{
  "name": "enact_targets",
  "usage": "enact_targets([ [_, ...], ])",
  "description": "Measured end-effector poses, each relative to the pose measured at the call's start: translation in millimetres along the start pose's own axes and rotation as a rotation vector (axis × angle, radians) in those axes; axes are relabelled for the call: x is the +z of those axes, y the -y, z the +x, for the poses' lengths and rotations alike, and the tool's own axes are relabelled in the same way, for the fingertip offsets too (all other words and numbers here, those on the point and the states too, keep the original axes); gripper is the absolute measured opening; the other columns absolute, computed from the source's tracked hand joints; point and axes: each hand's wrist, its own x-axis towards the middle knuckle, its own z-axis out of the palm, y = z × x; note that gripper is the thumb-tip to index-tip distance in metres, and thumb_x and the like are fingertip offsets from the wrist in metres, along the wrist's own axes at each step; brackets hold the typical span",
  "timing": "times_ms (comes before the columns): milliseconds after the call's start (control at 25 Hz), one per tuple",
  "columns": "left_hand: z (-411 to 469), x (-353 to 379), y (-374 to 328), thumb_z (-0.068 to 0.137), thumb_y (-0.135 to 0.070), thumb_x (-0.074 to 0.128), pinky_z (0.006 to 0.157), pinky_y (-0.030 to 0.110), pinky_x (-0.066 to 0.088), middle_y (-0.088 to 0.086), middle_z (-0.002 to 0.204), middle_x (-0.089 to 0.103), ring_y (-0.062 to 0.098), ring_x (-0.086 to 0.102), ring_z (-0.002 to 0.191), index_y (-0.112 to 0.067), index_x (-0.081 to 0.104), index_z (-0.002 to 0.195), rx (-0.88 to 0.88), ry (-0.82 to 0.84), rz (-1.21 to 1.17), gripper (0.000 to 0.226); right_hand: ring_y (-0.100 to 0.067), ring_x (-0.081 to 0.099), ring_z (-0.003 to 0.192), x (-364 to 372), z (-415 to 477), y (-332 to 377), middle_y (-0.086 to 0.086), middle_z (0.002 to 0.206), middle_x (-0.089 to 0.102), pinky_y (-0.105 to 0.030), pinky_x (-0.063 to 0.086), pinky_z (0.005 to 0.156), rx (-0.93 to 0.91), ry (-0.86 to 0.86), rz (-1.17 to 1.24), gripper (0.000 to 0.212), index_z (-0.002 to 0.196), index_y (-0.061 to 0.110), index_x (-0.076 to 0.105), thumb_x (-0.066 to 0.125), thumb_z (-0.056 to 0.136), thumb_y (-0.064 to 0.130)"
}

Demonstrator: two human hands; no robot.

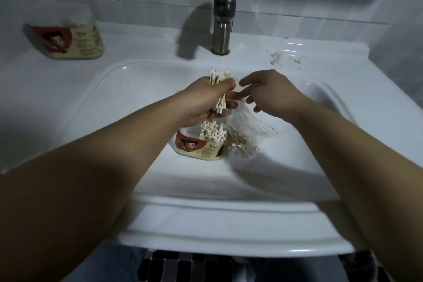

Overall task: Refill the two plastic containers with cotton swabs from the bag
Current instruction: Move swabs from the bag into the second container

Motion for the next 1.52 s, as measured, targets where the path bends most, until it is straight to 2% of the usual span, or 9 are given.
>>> enact_targets([
  [160,2.3,-2.3,2.9,0.106,-0.027,0.053,0.057,0.024,0.054,0.007,0.106,0.075,0.012,0.071,0.073,-0.014,0.062,0.105,-0.006,-0.016,0.01,0.016,-0.031,0.074,0.085,0.7,-4.3,-4.8,-0.014,0.087,0.076,-0.042,0.062,0.082,0.069,0.195,-0.267,0.025,0.089,0.007,0.077,0.056,0.083,-0.004],
  [320,2.3,-2.2,4.6,0.106,-0.029,0.052,0.061,0.025,0.051,0.003,0.1,0.079,0.01,0.07,0.073,-0.018,0.061,0.103,-0.015,0.018,0.094,0.014,-0.025,0.073,0.078,14.8,-11.8,-5.3,-0.005,0.077,0.069,-0.046,0.063,0.079,0.01,0.488,-0.421,0.026,0.068,0.019,0.069,0.057,0.078,-0.002],
  [440,4.3,-3.9,6.3,0.106,-0.028,0.052,0.064,0.029,0.05,0.003,0.099,0.079,0.011,0.069,0.074,-0.017,0.06,0.108,-0.003,0.025,0.12,0.014,-0.019,0.065,0.073,27.4,-10.7,-4.8,-0.002,0.08,0.066,-0.033,0.053,0.064,-0.038,0.547,-0.667,0.02,0.07,0.026,0.059,0.058,0.084,0.013],
  [560,6.2,-5.2,8.0,0.106,-0.028,0.052,0.064,0.03,0.048,0.003,0.099,0.079,0.011,0.069,0.074,-0.017,0.06,0.108,0.003,0.031,0.139,0.014,-0.021,0.059,0.079,40.1,-10.4,-5.5,-0.002,0.088,0.065,-0.029,0.044,0.069,-0.086,0.488,-0.853,0.011,0.088,0.02,0.066,0.058,0.09,0.027],
  [640,7.0,-5.1,9.1,0.105,-0.028,0.053,0.064,0.03,0.048,0.001,0.096,0.078,0.012,0.069,0.074,-0.018,0.06,0.106,0.007,0.044,0.148,0.013,-0.023,0.057,0.084,48.2,-11.9,-4.8,-0.001,0.088,0.063,-0.03,0.042,0.071,-0.098,0.488,-0.912,0.024,0.098,0.016,0.068,0.063,0.09,0.039],
  [840,7.4,-5.6,10.4,0.104,-0.029,0.053,0.064,0.029,0.049,0.001,0.097,0.079,0.013,0.07,0.077,-0.018,0.062,0.105,0.013,0.052,0.167,0.014,-0.027,0.061,0.09,51.2,-15.5,-5.1,-0.007,0.094,0.065,-0.031,0.047,0.073,-0.117,0.538,-0.797,0.027,0.103,0.009,0.063,0.061,0.092,0.034],
  [1000,8.8,-6.5,10.8,0.105,-0.029,0.053,0.064,0.029,0.053,0.002,0.097,0.079,0.013,0.071,0.078,-0.018,0.062,0.105,0.023,0.053,0.181,0.014,-0.02,0.06,0.077,45.6,-15.0,-2.7,-0.003,0.083,0.061,-0.028,0.044,0.059,-0.067,0.574,-0.772,0.019,0.102,0.01,0.064,0.06,0.089,0.023],
  [1280,8.2,-6.4,12.5,0.105,-0.03,0.053,0.067,0.031,0.053,0.002,0.098,0.078,0.012,0.072,0.078,-0.017,0.062,0.104,0.044,0.06,0.227,0.016,-0.024,0.062,0.08,51.8,-13.6,-5.2,-0.006,0.085,0.065,-0.032,0.05,0.066,-0.063,0.597,-0.843,0.014,0.087,0.011,0.065,0.061,0.089,0.024],
  [1520,9.8,-6.0,11.0,0.105,-0.028,0.053,0.061,0.029,0.055,0.003,0.097,0.077,0.013,0.071,0.079,-0.017,0.062,0.102,0.057,0.056,0.216,0.015,-0.016,0.064,0.073,34.3,-13.3,0.2,-0.004,0.084,0.064,-0.027,0.051,0.059,-0.027,0.517,-0.754,0.022,0.108,0.007,0.062,0.056,0.088,0.012],
])
